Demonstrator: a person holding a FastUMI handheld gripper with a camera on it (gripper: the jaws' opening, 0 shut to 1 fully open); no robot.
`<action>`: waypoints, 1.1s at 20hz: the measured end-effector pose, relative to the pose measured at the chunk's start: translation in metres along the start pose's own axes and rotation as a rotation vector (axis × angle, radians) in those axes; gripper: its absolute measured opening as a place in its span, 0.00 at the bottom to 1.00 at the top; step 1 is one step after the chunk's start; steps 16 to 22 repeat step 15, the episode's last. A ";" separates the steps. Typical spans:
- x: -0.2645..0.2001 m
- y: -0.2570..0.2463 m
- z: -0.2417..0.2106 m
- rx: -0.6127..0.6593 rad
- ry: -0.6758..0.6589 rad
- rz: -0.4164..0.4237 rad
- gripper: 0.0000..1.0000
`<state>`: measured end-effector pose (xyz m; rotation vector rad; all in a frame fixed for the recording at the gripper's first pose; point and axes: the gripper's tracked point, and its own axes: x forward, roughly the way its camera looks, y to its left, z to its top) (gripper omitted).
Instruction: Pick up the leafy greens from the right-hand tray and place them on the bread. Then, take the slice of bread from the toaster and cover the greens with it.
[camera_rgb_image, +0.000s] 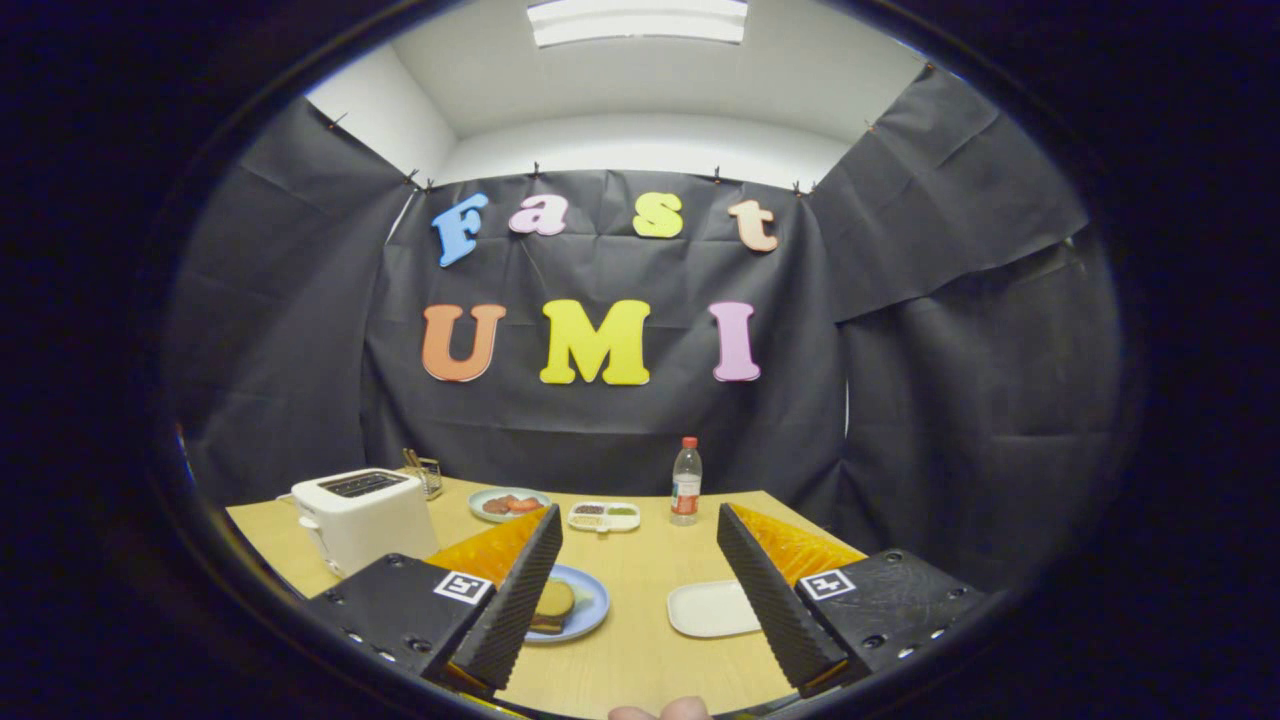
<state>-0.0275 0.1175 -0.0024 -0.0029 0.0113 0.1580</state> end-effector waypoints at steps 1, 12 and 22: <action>-0.001 0.003 0.001 -0.004 -0.001 0.002 0.96; -0.001 0.011 0.010 -0.027 -0.006 0.018 0.95; -0.001 0.015 0.012 -0.037 -0.007 0.026 0.95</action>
